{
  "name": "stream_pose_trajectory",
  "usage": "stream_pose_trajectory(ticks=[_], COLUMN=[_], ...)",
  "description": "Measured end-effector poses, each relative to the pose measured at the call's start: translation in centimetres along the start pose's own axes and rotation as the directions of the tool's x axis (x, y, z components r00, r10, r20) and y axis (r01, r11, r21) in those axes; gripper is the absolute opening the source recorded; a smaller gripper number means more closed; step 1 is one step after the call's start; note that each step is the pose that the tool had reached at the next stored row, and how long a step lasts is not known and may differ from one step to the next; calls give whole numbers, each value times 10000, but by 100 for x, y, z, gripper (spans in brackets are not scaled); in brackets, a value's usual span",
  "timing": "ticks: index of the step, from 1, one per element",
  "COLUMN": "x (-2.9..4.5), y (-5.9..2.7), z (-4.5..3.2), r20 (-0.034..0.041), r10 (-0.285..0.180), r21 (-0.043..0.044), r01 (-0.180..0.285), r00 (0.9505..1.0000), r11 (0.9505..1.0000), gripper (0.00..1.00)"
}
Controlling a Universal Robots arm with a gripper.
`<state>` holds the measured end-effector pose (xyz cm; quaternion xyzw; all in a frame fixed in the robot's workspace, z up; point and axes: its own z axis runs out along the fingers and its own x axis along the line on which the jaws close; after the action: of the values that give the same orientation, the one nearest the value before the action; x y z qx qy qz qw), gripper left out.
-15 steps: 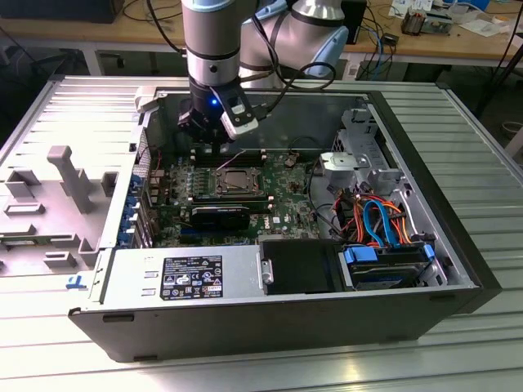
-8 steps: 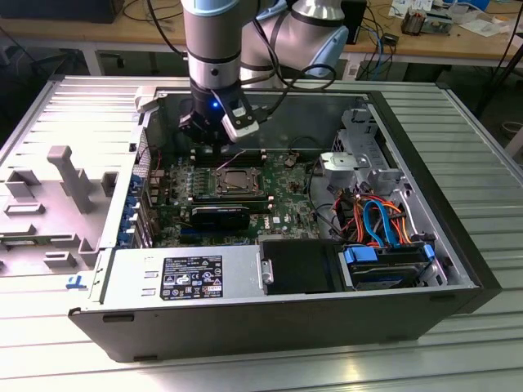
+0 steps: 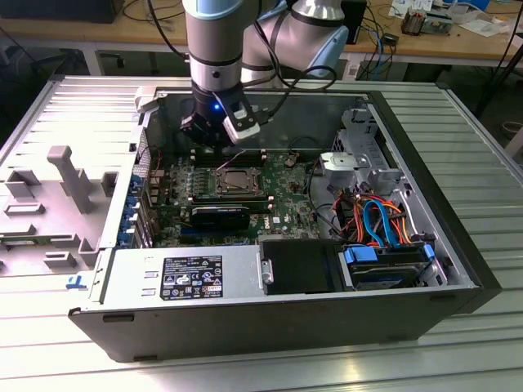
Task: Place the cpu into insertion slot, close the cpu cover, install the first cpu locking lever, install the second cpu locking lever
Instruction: 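Install the first cpu locking lever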
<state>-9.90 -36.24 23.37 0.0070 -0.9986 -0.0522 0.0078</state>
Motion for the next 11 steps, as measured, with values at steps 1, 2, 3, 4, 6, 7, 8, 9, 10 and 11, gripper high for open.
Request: stream_pose_trajectory(ticks=[1,2,3,4,6,7,8,9,10,11], x=[-2,-6,-8,-12,-22,-31,-37,-43,-49,-54], y=[-1,-1,-2,-2,-3,-4,-5,-5,-6,-6], z=[5,10,15,19,26,32,37,41,46,50], r20=[0,0,0,0,-1,0,0,0,0,0], r10=[1,0,1,0,0,0,0,0,1,1], r21=[0,0,0,0,1,0,0,-1,0,0], r01=[-1,0,-1,0,0,0,0,0,-1,-1], r00=[10000,10000,10000,10000,10000,10000,10000,10000,10000,10000], r11=[10000,10000,10000,10000,10000,10000,10000,10000,10000,10000], gripper=[11,11,11,11,11,11,11,11,11,11])
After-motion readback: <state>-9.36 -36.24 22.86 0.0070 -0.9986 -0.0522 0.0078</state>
